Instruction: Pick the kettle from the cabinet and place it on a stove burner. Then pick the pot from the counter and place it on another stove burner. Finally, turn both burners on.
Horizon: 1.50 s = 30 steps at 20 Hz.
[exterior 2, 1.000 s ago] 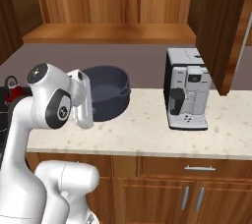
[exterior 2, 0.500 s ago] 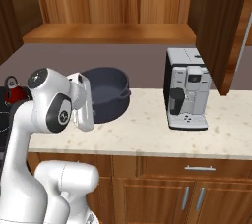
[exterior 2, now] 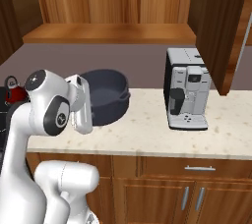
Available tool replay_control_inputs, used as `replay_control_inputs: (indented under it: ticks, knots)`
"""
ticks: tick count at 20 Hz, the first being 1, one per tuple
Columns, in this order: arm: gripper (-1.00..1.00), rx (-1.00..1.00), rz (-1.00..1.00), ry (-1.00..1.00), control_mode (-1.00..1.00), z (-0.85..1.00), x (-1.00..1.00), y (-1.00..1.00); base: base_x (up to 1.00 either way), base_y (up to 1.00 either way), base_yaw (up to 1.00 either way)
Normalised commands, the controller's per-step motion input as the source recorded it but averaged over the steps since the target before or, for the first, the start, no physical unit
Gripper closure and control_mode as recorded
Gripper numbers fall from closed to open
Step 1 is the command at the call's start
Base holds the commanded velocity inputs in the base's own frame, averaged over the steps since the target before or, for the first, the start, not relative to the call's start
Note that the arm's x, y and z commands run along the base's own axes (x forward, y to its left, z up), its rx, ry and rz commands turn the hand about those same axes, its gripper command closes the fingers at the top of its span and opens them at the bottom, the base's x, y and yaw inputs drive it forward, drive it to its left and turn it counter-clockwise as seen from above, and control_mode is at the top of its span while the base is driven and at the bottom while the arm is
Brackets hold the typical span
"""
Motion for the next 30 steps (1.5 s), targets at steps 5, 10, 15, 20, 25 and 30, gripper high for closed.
replay_control_inputs:
  ticks: [5, 10, 15, 20, 25, 30]
  knots:
    - [1.0, 0.0, 0.0, 0.0, -1.0, -0.03, -0.17, 0.0, 0.0, 0.0, 0.0]
    - [1.0, 0.0, 0.0, 0.0, 1.0, -0.04, -0.1, 0.02, -0.05, 0.02, 0.0]
    - [1.0, 0.0, 0.0, 0.0, 1.0, 0.0, 0.0, 0.0, -0.45, 0.1, 0.0]
    - [1.0, 0.0, 0.0, 0.0, 1.0, 0.0, 0.0, 0.0, -0.47, 0.21, 0.0]
    - [1.0, 0.0, 0.0, 0.0, 1.0, 0.0, 0.0, 0.0, -0.39, 0.32, -0.01]
    - [1.0, 0.0, 0.0, 0.0, 1.0, 0.0, 0.0, 0.0, -0.36, 0.39, -0.04]
